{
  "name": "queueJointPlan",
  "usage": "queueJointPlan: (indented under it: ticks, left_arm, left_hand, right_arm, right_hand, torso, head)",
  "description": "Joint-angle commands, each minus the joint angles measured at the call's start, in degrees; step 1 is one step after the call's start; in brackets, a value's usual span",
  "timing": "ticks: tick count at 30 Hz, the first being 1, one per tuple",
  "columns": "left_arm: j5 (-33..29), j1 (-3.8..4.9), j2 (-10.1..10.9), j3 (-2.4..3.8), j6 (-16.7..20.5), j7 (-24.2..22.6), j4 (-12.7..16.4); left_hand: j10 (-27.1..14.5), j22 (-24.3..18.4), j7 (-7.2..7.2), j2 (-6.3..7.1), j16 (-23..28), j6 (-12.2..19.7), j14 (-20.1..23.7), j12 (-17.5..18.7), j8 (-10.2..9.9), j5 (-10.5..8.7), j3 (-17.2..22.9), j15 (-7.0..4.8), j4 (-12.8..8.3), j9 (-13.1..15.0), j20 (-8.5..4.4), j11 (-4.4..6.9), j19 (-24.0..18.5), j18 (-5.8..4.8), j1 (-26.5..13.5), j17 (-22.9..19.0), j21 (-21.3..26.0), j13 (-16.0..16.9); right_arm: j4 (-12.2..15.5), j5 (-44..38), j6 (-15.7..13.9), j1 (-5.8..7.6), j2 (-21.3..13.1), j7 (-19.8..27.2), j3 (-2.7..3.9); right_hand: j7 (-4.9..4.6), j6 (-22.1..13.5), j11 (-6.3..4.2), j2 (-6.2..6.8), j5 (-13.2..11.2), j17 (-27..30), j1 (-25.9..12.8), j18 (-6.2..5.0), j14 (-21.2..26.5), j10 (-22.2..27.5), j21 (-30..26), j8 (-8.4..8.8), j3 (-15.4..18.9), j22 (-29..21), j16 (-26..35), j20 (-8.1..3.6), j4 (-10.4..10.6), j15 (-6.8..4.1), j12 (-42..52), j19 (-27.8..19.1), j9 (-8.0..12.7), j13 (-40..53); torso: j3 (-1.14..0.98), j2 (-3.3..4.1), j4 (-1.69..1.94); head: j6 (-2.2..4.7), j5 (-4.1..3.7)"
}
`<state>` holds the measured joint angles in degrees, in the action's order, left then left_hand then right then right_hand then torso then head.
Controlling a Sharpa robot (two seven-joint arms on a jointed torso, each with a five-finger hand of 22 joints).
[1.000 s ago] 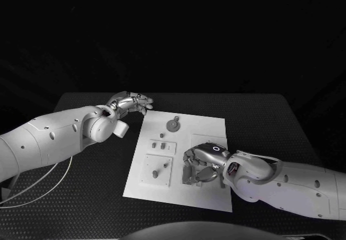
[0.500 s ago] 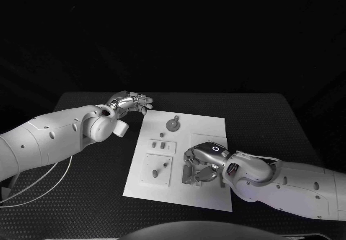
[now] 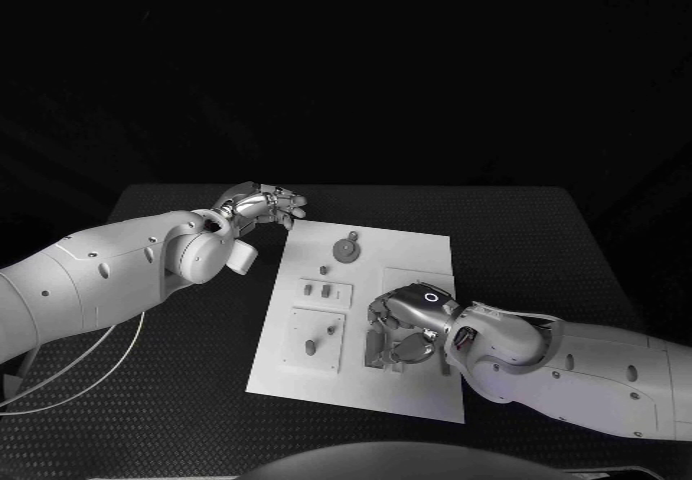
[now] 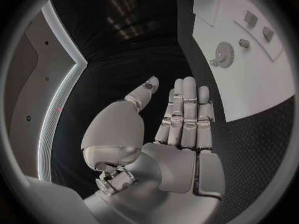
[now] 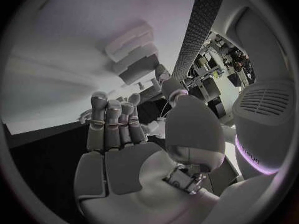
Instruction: Assemble the parts on the task board
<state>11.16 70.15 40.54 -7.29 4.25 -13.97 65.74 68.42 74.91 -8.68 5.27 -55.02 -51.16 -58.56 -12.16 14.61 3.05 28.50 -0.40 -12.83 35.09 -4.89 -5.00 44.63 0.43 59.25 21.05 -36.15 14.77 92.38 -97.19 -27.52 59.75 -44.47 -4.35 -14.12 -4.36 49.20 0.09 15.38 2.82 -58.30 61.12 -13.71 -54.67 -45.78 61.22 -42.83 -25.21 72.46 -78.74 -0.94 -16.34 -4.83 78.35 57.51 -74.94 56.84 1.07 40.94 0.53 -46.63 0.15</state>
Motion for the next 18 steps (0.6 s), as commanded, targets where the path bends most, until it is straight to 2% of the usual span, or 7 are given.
queueJointPlan:
  ticks: [1,5,7,12,14,17,18]
  left_arm:
    - [-0.01,0.04,-0.13,0.03,-0.88,-0.24,0.1]
    - [0.02,0.04,-0.13,0.03,-0.9,-0.21,0.06]
    - [0.04,0.04,-0.09,0.03,-0.87,-0.2,0.02]
    - [0.06,0.04,-0.14,0.03,-0.85,-0.18,-0.03]
    - [0.06,0.04,-0.14,0.02,-0.85,-0.17,-0.03]
    - [0.06,0.04,-0.14,0.02,-0.85,-0.13,-0.02]
    - [0.06,0.04,-0.13,0.01,-0.82,-0.13,-0.03]
  left_hand:
    - [-0.39,0.14,-0.39,0.08,0.26,-0.02,0.22,-0.21,-0.23,-0.1,-0.09,0.04,0.19,0.1,-1.1,-0.15,-0.53,-0.25,-0.61,0.07,0.35,-0.09]
    - [-0.39,0.15,-0.39,0.05,0.26,-0.03,0.22,-0.22,-0.22,-0.1,-0.1,0.04,0.21,0.11,-1.1,-0.15,-0.53,-0.25,-0.63,0.08,0.36,-0.09]
    - [-0.39,0.16,-0.39,0.06,0.26,-0.03,0.22,-0.22,-0.22,-0.11,-0.1,0.04,0.21,0.11,-1.09,-0.15,-0.53,-0.25,-0.63,0.08,0.36,-0.09]
    - [-0.39,0.17,-0.38,0.08,0.26,-0.04,0.23,-0.22,-0.22,-0.11,-0.11,0.05,0.21,0.11,-1.1,-0.15,-0.54,-0.25,-0.63,0.09,0.37,-0.09]
    - [-0.39,0.17,-0.38,0.09,0.26,-0.04,0.23,-0.23,-0.22,-0.1,-0.12,0.05,0.2,0.12,-1.1,-0.14,-0.54,-0.25,-0.63,0.09,0.37,-0.09]
    - [-0.39,0.18,-0.38,0.09,0.26,-0.04,0.23,-0.23,-0.22,-0.11,-0.13,0.05,0.22,0.12,-1.09,-0.15,-0.54,-0.25,-0.65,0.09,0.38,-0.09]
    - [-0.39,0.18,-0.39,0.09,0.26,-0.04,0.23,-0.23,-0.22,-0.11,-0.13,0.05,0.22,0.12,-1.09,-0.15,-0.54,-0.25,-0.65,0.1,0.38,-0.09]
  right_arm:
    - [-0.2,2.15,0.38,-0.08,-0.2,0.47,-0.04]
    - [0.04,7.64,0.34,-0.08,-0.71,1.57,-0.04]
    - [0.28,11.62,0.23,-0.07,-1.13,2.46,-0.04]
    - [1.14,23.65,1.7,0.34,-2.57,4.49,-0.03]
    - [1.49,31.95,3.94,1.18,-3.52,4.17,0.01]
    - [1.54,40.37,8.46,2.07,-5.54,2.03,0.5]
    - [1.38,41.79,10.01,2.44,-6.07,1.35,0.59]
  right_hand:
    - [-0.25,-0.54,-0.19,0.46,-0.02,0.1,-0.76,-1.29,0.04,0.13,0.22,-0.18,0.05,-0.12,-0.17,0.13,0.48,-0.41,0.15,0.04,-1.6,-0.1]
    - [-0.43,-0.95,-0.07,0.94,0.05,0.11,-3.36,-1.29,0.09,0.23,0.19,-0.05,0.79,-0.15,-0.16,0.34,1.25,-0.29,0.15,-0.03,-1.57,-0.15]
    - [-0.55,-1.29,-0.02,0.95,0.12,0.1,-5.2,-1.29,0.09,0.32,0.15,0.2,1.6,-0.16,-0.18,0.36,1.62,-0.26,0.18,-0.11,-1.52,-0.16]
    - [-1.21,-2.82,0.1,1.0,0.18,0.09,-9.27,-1.29,0.31,0.86,-0.11,3.86,2.97,-0.32,-0.18,-0.1,2.08,-0.29,0.23,-0.42,-0.88,-0.22]
    - [-2.08,-4.89,0.54,1.36,0.12,0.04,-10.44,-1.29,0.67,1.3,-0.21,8.94,2.88,-0.33,-0.2,-0.35,1.8,-0.16,0.31,-0.73,1.56,-0.24]
    - [-2.7,-4.83,1.1,1.07,-0.03,-0.07,-11.6,-1.29,0.99,1.65,-0.17,12.97,2.13,-0.29,-0.39,-0.43,2.14,0.33,0.5,-0.96,4.43,-0.25]
    - [-2.75,-4.7,1.15,1.0,-0.02,-0.08,-12.02,-1.29,1.03,1.7,-0.15,13.39,2.07,-0.28,-0.41,-0.41,2.35,0.39,0.51,-0.98,4.75,-0.27]
  torso:
    - [0.01,0.0,0.01]
    - [0.02,0.01,0.01]
    - [0.0,0.0,-0.02]
    - [-0.01,-0.02,-0.07]
    - [-0.01,-0.02,-0.03]
    - [0.0,-0.02,-0.04]
    - [0.0,-0.01,-0.05]
  head:
    - [0.16,0.01]
    - [0.2,-0.01]
    - [0.44,-0.12]
    - [0.61,-0.17]
    - [0.72,-0.29]
    - [0.77,-0.35]
    - [0.99,-0.46]
